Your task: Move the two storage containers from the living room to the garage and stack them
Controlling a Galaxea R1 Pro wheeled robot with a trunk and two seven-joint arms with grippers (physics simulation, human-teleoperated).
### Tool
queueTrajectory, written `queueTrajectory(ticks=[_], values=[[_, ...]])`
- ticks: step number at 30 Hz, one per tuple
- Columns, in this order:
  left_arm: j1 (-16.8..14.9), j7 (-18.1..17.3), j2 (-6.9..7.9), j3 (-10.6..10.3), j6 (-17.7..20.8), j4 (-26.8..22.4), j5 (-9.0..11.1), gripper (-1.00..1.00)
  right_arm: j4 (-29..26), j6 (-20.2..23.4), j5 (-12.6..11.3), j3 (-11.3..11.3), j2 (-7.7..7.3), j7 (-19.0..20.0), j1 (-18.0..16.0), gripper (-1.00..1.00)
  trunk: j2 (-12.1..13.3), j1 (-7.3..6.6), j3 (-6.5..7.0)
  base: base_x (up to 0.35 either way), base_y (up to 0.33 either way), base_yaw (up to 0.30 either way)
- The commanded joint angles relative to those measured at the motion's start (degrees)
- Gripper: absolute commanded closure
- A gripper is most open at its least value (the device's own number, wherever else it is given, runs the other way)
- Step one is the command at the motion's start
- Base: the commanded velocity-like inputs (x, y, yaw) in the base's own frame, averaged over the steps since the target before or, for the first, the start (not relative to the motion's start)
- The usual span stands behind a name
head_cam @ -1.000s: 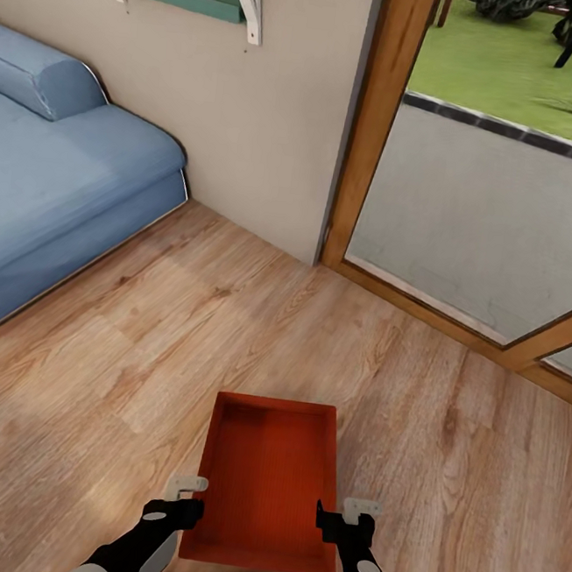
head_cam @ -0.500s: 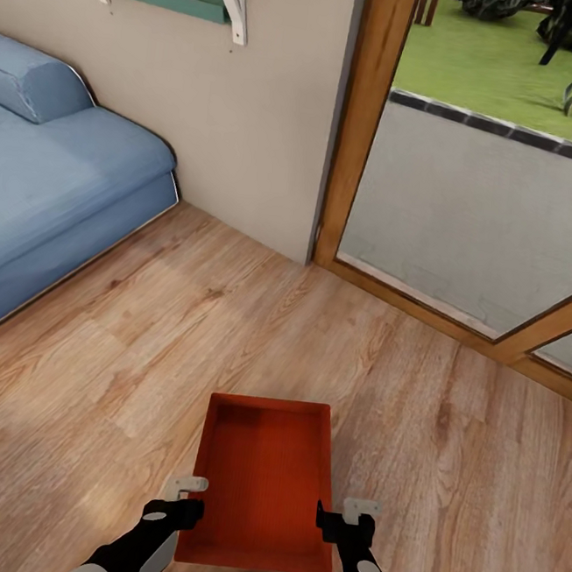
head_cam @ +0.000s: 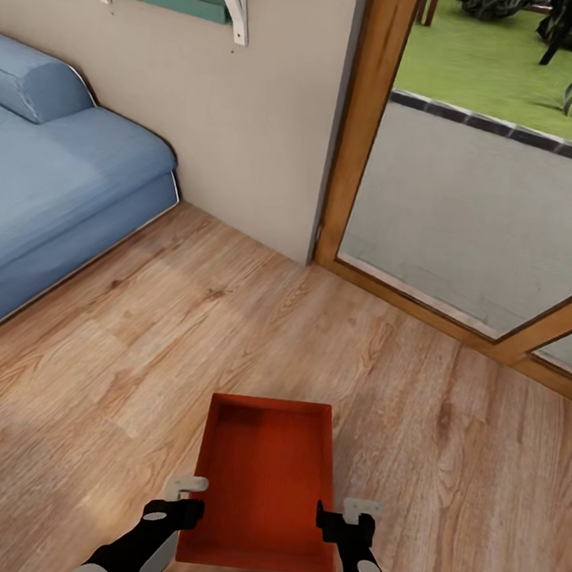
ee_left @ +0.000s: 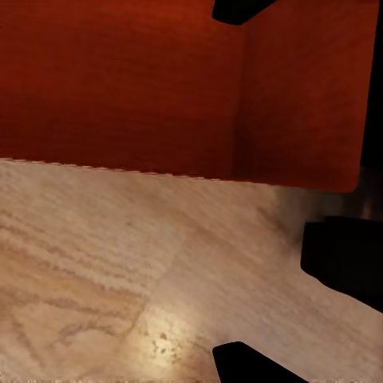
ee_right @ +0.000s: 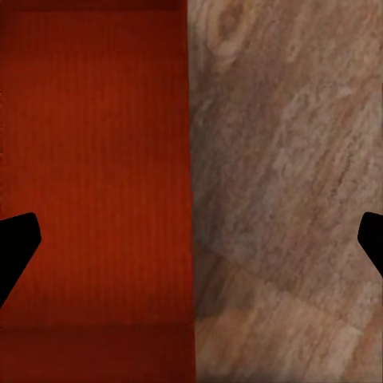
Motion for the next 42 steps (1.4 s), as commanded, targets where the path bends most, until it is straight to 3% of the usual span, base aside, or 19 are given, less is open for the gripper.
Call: queueTrajectory(ticks=[1,28,42], values=[[0.0,0.4,0.03,-0.5,0.3,-0.2,0.5,-1.00,0.0,-0.2,-0.5,0.5,-0.02,-0.3,0.0,-1.00,0.0,0.00,-0.03,0.000,0.126,0.000],[0.0,0.4,0.04,-0.4,0.3,-0.1,0.5,-1.00,0.1,-0.3,-1.1,0.4,-0.08,0.0,0.0,-1.00,0.0,0.00,-0.03,0.000,0.012,0.000],[0.0,0.4,0.02,-0.4,0.4,0.0,0.5,-1.00,0.1,-0.5,-1.1,0.3,0.03,-0.1,0.0,-1.00,-5.6,3.07,-2.54,0.000,0.000,0.000]])
